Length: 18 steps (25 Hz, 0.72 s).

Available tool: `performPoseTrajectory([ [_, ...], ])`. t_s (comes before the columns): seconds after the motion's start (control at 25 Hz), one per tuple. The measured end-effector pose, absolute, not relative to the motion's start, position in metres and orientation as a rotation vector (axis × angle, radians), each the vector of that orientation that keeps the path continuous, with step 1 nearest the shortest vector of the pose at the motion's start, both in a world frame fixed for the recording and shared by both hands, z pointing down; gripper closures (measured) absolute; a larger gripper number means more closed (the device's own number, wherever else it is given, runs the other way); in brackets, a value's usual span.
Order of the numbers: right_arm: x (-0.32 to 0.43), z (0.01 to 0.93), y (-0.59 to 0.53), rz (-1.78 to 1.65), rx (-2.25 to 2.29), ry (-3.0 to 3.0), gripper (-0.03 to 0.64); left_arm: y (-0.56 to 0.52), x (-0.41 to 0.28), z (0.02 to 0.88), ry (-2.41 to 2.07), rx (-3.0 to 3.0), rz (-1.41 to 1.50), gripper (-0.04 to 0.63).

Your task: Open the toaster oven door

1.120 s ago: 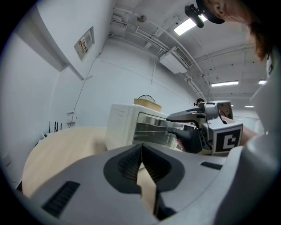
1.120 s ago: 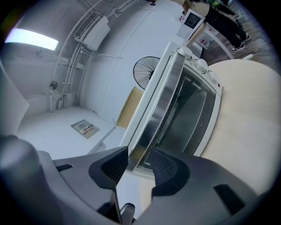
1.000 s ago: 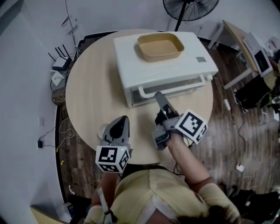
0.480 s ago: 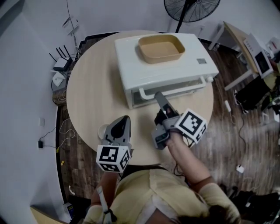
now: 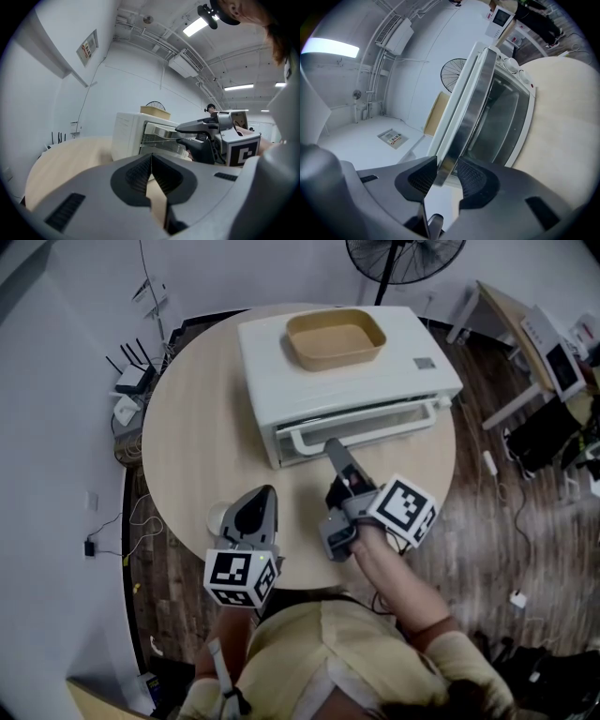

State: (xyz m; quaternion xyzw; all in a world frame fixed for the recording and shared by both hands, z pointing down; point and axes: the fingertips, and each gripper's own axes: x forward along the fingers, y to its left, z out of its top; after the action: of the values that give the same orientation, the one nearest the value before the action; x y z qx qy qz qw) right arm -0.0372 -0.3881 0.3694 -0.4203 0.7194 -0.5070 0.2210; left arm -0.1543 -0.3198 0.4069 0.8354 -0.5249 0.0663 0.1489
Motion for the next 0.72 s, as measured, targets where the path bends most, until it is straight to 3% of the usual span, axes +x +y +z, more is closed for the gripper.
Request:
performPoseTrajectory([
  [0.72, -0.023, 0.391, -0.341, -1.425, -1.149, 2.06, 0.482, -0.276, -0.144, 0.406, -1.592, 2.346, 0.189, 0.591],
])
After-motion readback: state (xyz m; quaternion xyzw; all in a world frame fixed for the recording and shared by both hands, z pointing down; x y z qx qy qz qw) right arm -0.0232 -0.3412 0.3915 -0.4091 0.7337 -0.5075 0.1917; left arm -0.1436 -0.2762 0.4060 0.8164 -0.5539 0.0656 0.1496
